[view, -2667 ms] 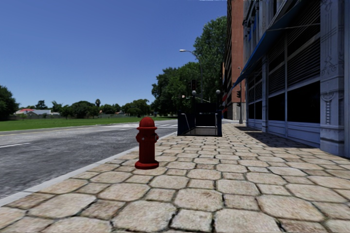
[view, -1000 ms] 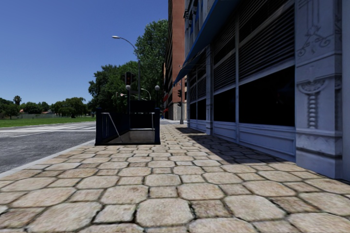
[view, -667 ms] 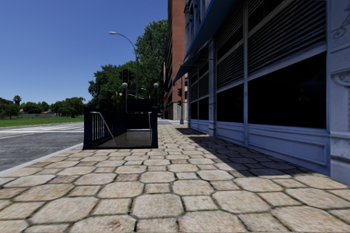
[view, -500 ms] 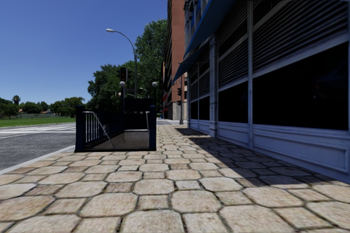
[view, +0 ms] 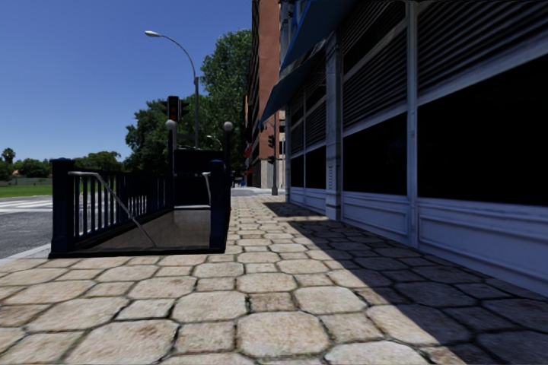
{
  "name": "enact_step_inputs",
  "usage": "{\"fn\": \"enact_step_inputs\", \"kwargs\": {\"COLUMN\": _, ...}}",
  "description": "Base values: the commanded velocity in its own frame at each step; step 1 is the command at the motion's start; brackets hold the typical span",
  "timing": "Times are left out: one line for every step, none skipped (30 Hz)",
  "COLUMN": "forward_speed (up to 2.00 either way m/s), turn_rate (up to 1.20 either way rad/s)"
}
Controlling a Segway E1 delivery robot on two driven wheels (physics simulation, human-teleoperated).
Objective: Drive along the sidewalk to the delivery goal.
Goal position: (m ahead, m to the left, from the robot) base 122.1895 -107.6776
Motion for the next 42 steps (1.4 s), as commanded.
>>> {"fn": "enact_step_inputs", "kwargs": {"forward_speed": 2.00, "turn_rate": -0.20}}
{"fn": "enact_step_inputs", "kwargs": {"forward_speed": 2.00, "turn_rate": -0.20}}
{"fn": "enact_step_inputs", "kwargs": {"forward_speed": 2.00, "turn_rate": -0.20}}
{"fn": "enact_step_inputs", "kwargs": {"forward_speed": 2.00, "turn_rate": -0.20}}
{"fn": "enact_step_inputs", "kwargs": {"forward_speed": 2.00, "turn_rate": -0.20}}
{"fn": "enact_step_inputs", "kwargs": {"forward_speed": 2.00, "turn_rate": -0.20}}
{"fn": "enact_step_inputs", "kwargs": {"forward_speed": 2.00, "turn_rate": -0.20}}
{"fn": "enact_step_inputs", "kwargs": {"forward_speed": 2.00, "turn_rate": -0.20}}
{"fn": "enact_step_inputs", "kwargs": {"forward_speed": 2.00, "turn_rate": -0.20}}
{"fn": "enact_step_inputs", "kwargs": {"forward_speed": 2.00, "turn_rate": -0.20}}
{"fn": "enact_step_inputs", "kwargs": {"forward_speed": 2.00, "turn_rate": -0.20}}
{"fn": "enact_step_inputs", "kwargs": {"forward_speed": 2.00, "turn_rate": -0.20}}
{"fn": "enact_step_inputs", "kwargs": {"forward_speed": 2.00, "turn_rate": -0.20}}
{"fn": "enact_step_inputs", "kwargs": {"forward_speed": 2.00, "turn_rate": -0.20}}
{"fn": "enact_step_inputs", "kwargs": {"forward_speed": 2.00, "turn_rate": -0.20}}
{"fn": "enact_step_inputs", "kwargs": {"forward_speed": 2.00, "turn_rate": -0.20}}
{"fn": "enact_step_inputs", "kwargs": {"forward_speed": 2.00, "turn_rate": -0.20}}
{"fn": "enact_step_inputs", "kwargs": {"forward_speed": 2.00, "turn_rate": -0.20}}
{"fn": "enact_step_inputs", "kwargs": {"forward_speed": 2.00, "turn_rate": -0.20}}
{"fn": "enact_step_inputs", "kwargs": {"forward_speed": 2.00, "turn_rate": -0.20}}
{"fn": "enact_step_inputs", "kwargs": {"forward_speed": 2.00, "turn_rate": -0.20}}
{"fn": "enact_step_inputs", "kwargs": {"forward_speed": 2.00, "turn_rate": -0.20}}
{"fn": "enact_step_inputs", "kwargs": {"forward_speed": 2.00, "turn_rate": -0.20}}
{"fn": "enact_step_inputs", "kwargs": {"forward_speed": 2.00, "turn_rate": -0.20}}
{"fn": "enact_step_inputs", "kwargs": {"forward_speed": 2.00, "turn_rate": -0.20}}
{"fn": "enact_step_inputs", "kwargs": {"forward_speed": 2.00, "turn_rate": -0.20}}
{"fn": "enact_step_inputs", "kwargs": {"forward_speed": 2.00, "turn_rate": -0.20}}
{"fn": "enact_step_inputs", "kwargs": {"forward_speed": 2.00, "turn_rate": -0.20}}
{"fn": "enact_step_inputs", "kwargs": {"forward_speed": 2.00, "turn_rate": -0.18}}
{"fn": "enact_step_inputs", "kwargs": {"forward_speed": 2.00, "turn_rate": 0.00}}
{"fn": "enact_step_inputs", "kwargs": {"forward_speed": 2.00, "turn_rate": 0.00}}
{"fn": "enact_step_inputs", "kwargs": {"forward_speed": 2.00, "turn_rate": 0.00}}
{"fn": "enact_step_inputs", "kwargs": {"forward_speed": 2.00, "turn_rate": 0.00}}
{"fn": "enact_step_inputs", "kwargs": {"forward_speed": 2.00, "turn_rate": 0.00}}
{"fn": "enact_step_inputs", "kwargs": {"forward_speed": 2.00, "turn_rate": 0.00}}
{"fn": "enact_step_inputs", "kwargs": {"forward_speed": 2.00, "turn_rate": 0.00}}
{"fn": "enact_step_inputs", "kwargs": {"forward_speed": 2.00, "turn_rate": 0.00}}
{"fn": "enact_step_inputs", "kwargs": {"forward_speed": 2.00, "turn_rate": 0.00}}
{"fn": "enact_step_inputs", "kwargs": {"forward_speed": 2.00, "turn_rate": 0.00}}
{"fn": "enact_step_inputs", "kwargs": {"forward_speed": 2.00, "turn_rate": 0.00}}
{"fn": "enact_step_inputs", "kwargs": {"forward_speed": 2.00, "turn_rate": 0.00}}
{"fn": "enact_step_inputs", "kwargs": {"forward_speed": 2.00, "turn_rate": 0.00}}
